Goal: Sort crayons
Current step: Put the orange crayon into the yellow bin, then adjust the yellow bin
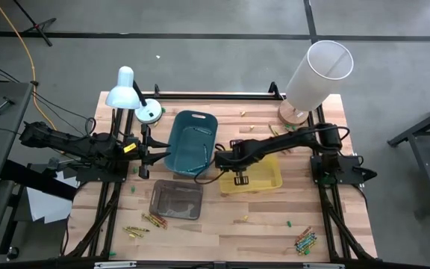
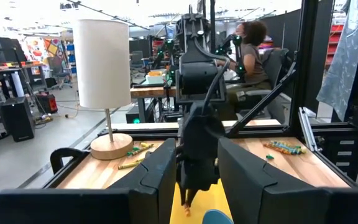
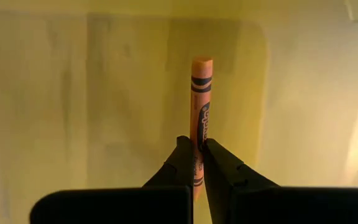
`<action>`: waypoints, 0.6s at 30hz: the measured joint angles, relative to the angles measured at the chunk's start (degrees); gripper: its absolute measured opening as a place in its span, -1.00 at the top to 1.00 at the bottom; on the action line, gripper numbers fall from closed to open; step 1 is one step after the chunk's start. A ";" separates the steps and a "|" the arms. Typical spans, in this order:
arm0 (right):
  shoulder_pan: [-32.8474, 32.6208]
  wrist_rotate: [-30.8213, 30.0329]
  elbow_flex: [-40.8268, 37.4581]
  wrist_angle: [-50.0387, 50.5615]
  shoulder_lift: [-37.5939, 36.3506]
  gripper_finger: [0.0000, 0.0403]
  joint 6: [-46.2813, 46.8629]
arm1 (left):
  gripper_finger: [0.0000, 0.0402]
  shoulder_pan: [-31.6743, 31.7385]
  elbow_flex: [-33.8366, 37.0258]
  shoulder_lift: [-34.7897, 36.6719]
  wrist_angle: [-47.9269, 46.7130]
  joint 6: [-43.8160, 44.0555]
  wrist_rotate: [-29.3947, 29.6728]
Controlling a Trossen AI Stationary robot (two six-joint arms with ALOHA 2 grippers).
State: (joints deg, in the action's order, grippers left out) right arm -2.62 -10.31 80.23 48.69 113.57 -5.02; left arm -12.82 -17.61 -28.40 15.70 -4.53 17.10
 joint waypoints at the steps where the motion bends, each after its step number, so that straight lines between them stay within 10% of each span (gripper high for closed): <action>1: 0.23 0.01 0.00 -0.05 0.13 0.98 0.00 | 0.47 0.00 0.00 0.02 0.00 0.00 0.00; 18: 1.21 -0.63 0.05 0.05 1.19 0.42 -2.99 | 0.47 0.02 0.00 0.00 -0.02 -0.01 0.00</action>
State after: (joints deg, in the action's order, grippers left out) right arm -1.41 -10.95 80.28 48.75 114.76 -8.01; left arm -12.80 -17.61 -28.40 15.68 -4.54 17.10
